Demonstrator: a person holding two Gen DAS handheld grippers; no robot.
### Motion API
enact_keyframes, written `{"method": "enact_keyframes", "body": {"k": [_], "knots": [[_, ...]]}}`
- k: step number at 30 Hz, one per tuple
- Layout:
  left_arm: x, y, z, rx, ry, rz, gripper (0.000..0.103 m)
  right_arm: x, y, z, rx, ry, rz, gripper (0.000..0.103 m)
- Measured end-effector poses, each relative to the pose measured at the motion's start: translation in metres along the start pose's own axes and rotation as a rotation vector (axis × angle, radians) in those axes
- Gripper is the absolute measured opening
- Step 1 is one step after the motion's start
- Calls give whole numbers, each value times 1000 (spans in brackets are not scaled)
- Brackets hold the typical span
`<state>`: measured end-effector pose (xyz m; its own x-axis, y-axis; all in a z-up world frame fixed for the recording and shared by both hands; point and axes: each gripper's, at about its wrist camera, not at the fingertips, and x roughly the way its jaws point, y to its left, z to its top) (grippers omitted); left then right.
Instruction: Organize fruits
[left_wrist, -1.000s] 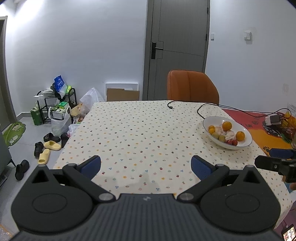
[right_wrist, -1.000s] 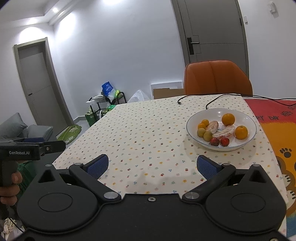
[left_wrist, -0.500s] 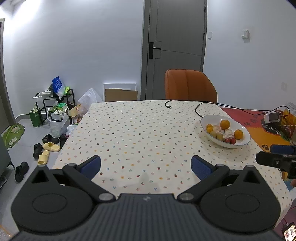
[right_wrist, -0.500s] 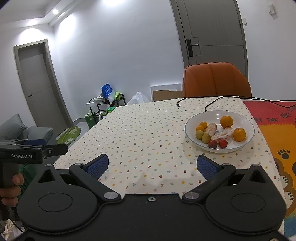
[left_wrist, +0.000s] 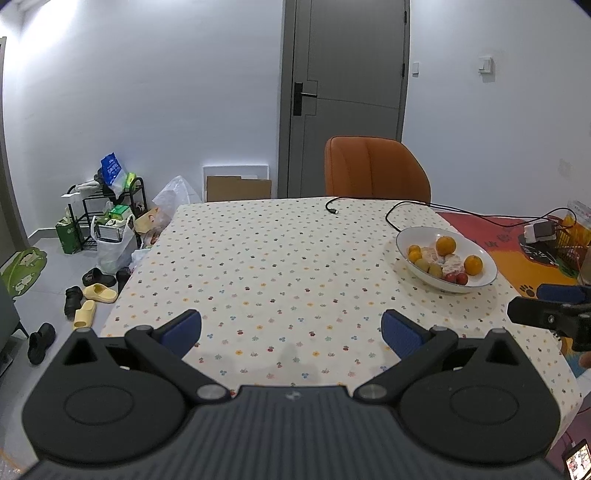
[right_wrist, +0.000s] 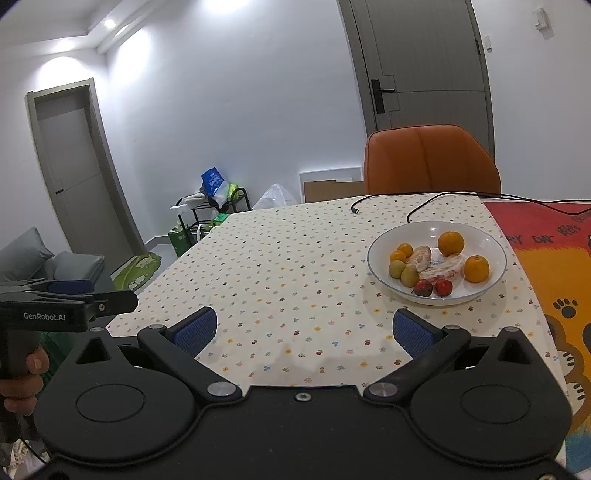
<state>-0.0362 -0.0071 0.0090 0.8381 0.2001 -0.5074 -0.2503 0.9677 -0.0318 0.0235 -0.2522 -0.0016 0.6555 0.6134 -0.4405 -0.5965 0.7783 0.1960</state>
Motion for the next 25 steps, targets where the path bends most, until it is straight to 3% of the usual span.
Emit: {"method": "enact_keyframes", "body": {"k": [25], "knots": [[4, -3, -2, 18, 24, -17, 103, 5, -5, -1, 17, 20, -5, 103]]}}
